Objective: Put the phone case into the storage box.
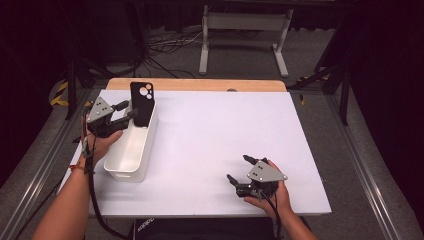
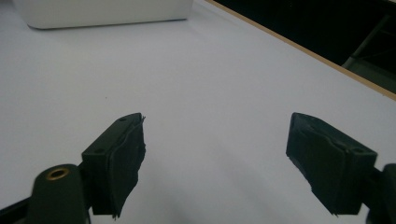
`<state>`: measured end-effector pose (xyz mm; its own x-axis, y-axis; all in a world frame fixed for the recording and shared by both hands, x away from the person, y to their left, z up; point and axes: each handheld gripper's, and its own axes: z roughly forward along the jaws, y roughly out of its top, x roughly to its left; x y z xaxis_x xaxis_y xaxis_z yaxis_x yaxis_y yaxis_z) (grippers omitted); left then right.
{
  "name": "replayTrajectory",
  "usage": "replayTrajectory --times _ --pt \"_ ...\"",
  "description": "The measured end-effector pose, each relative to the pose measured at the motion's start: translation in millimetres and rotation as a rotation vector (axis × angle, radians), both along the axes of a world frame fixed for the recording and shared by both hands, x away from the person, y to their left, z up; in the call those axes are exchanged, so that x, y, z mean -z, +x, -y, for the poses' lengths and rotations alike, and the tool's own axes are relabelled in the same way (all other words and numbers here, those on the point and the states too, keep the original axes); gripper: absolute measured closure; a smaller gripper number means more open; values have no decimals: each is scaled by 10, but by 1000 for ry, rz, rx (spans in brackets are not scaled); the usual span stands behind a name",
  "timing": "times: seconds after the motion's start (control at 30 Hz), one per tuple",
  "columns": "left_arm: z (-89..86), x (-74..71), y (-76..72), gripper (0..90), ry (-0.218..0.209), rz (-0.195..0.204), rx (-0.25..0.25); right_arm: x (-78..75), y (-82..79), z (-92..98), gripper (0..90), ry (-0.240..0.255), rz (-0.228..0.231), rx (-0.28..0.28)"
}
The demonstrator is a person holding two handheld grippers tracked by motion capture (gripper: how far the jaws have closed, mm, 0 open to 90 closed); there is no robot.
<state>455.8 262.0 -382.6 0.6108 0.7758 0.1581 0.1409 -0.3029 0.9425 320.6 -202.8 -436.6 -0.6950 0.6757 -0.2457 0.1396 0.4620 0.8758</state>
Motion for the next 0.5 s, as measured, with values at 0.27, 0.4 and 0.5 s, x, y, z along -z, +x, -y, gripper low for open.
replayTrajectory --times 0.27,0.4,0.5 --pt "-11 -17 -159 435 -25 31 -7 -9 -20 -18 201 -12 18 8" --pt "-16 -28 -235 372 -28 44 -15 -23 -30 -11 201 -13 25 8" --pt "-10 -33 -298 328 -28 52 -9 -31 -31 -3 201 -11 29 12"
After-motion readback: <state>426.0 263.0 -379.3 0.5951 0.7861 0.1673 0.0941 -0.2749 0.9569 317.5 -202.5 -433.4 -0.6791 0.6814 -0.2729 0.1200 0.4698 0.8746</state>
